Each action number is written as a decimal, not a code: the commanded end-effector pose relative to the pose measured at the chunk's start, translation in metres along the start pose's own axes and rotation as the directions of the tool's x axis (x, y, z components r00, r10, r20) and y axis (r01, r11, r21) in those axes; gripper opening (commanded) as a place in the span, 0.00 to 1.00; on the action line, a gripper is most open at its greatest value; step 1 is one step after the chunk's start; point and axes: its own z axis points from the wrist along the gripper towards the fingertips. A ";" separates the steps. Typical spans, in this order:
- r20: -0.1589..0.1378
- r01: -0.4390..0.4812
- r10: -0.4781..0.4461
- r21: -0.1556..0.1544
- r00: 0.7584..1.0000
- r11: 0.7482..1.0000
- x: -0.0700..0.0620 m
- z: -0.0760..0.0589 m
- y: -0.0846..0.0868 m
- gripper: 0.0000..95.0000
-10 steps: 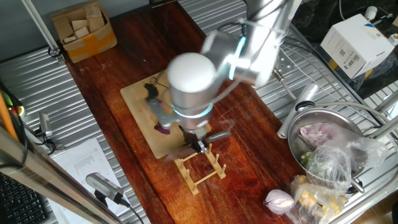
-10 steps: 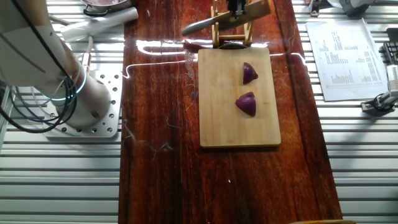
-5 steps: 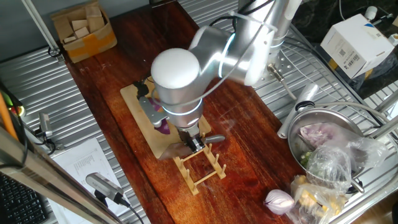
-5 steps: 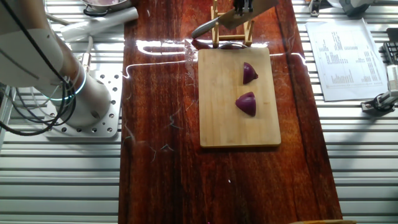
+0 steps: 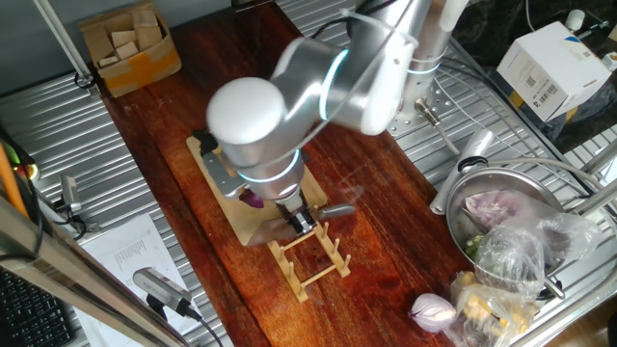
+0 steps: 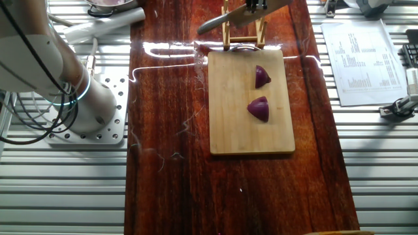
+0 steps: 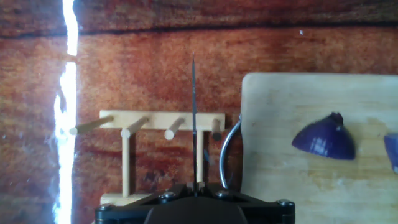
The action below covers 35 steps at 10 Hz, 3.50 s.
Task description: Chop the onions
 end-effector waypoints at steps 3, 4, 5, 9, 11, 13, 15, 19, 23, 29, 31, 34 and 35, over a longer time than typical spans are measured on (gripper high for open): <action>-0.070 0.007 -0.008 -0.015 0.998 1.000 0.016 0.010 0.000 0.00; -0.078 0.005 -0.007 -0.021 0.997 1.000 0.017 0.017 -0.001 0.00; -0.088 0.007 -0.009 -0.021 0.996 1.000 0.017 0.021 -0.002 0.00; -0.070 -0.007 0.007 -0.008 0.998 1.000 0.008 0.036 0.002 0.00; -0.065 -0.008 0.008 -0.001 0.998 1.000 0.003 0.036 0.005 0.00; -0.067 -0.020 0.020 0.004 0.998 1.000 0.001 0.037 0.009 0.00; -0.088 -0.023 0.023 0.003 0.996 1.000 0.003 0.037 0.009 0.00; -0.097 -0.013 0.014 0.007 0.995 1.000 0.018 0.041 0.007 0.00; -0.113 -0.010 0.010 0.002 0.994 1.000 0.025 0.047 0.006 0.00; -0.086 -0.016 0.019 0.026 0.996 1.000 0.013 0.054 0.012 0.00; -0.072 -0.027 0.030 0.035 0.997 0.999 0.006 0.051 0.013 0.20; -0.061 -0.027 0.030 0.040 0.998 0.999 0.002 0.050 0.013 0.40; -0.058 -0.026 0.029 0.039 0.998 0.999 0.002 0.050 0.013 0.40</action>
